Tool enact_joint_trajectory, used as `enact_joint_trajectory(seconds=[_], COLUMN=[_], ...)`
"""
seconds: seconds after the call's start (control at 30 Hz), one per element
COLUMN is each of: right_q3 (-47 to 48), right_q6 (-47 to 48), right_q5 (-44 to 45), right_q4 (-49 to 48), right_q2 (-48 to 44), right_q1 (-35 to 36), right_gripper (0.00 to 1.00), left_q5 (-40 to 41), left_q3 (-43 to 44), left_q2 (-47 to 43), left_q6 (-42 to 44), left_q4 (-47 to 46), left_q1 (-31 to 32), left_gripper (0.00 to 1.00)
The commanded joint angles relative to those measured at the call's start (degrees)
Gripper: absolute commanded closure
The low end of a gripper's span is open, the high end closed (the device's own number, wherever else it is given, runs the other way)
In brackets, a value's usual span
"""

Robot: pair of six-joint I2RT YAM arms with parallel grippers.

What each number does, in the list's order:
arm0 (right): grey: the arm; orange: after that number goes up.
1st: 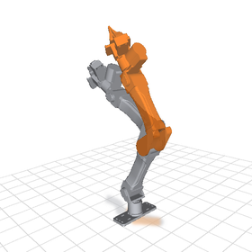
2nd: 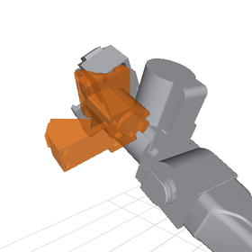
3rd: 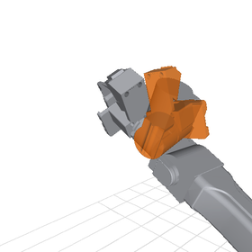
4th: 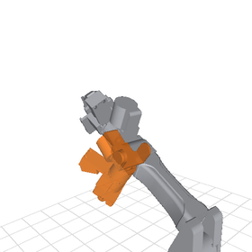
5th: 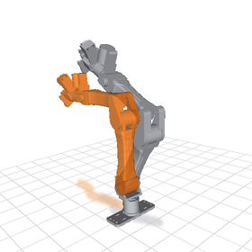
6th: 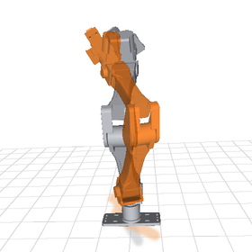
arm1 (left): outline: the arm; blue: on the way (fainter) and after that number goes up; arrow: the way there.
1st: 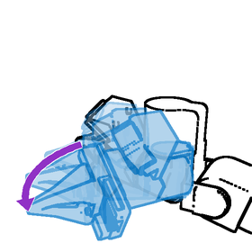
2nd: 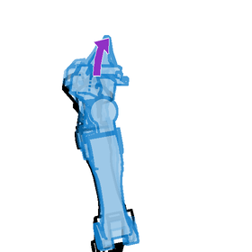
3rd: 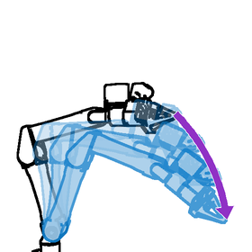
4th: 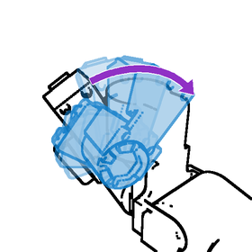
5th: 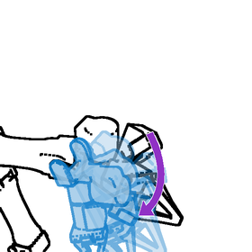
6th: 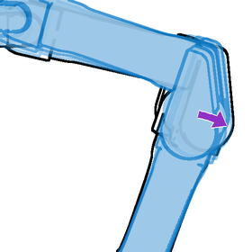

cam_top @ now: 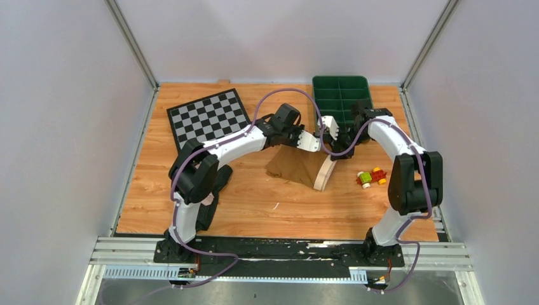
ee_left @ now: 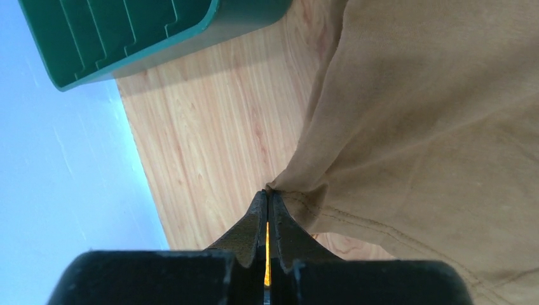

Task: Roll the underwear
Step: Fold the underwear at the center of the board.

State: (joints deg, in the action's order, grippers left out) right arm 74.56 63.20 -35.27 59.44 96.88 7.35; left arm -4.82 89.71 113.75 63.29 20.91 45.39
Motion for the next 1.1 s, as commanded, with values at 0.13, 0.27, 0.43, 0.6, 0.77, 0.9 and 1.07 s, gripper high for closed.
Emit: enact_joint_trajectory(seconds=[0.13, 0.27, 0.43, 0.6, 0.77, 0.9, 1.07], right_q3=[6.87, 8.34, 8.76, 8.65, 9.03, 9.42, 9.52], right_q6=[-4.61, -6.23, -7.19, -7.72, -7.83, -8.49, -9.30], right_q5=[-0.51, -1.03, -0.04, 1.29, 2.27, 2.63, 2.98], right_q4=[-4.13, -5.56, -6.69, -7.57, -7.50, -7.89, -9.04], right_q2=[9.66, 11.80, 13.47, 15.27, 16.53, 17.80, 18.84], right_q1=[-0.97, -1.41, -1.56, -1.88, -2.20, -2.52, -2.60], right_gripper=[0.99, 0.99, 0.99, 0.98, 0.98, 0.98, 0.98], left_q5=[-0.65, -0.71, -0.81, -0.36, 0.51, 0.70, 1.11], left_q3=[6.29, 7.31, 8.42, 8.72, 8.55, 9.01, 8.93], left_q2=[5.66, 7.27, 8.84, 10.04, 10.63, 11.40, 12.19], left_q6=[3.94, 4.03, 3.72, 5.16, 6.31, 6.17, 6.06], left_q4=[-2.61, -3.38, -4.13, -4.40, -4.71, -4.97, -5.41], left_q1=[0.86, 0.84, 0.84, 0.84, 0.87, 0.84, 0.84], left_gripper=[1.00, 1.00, 1.00, 1.00, 1.00, 1.00, 1.00])
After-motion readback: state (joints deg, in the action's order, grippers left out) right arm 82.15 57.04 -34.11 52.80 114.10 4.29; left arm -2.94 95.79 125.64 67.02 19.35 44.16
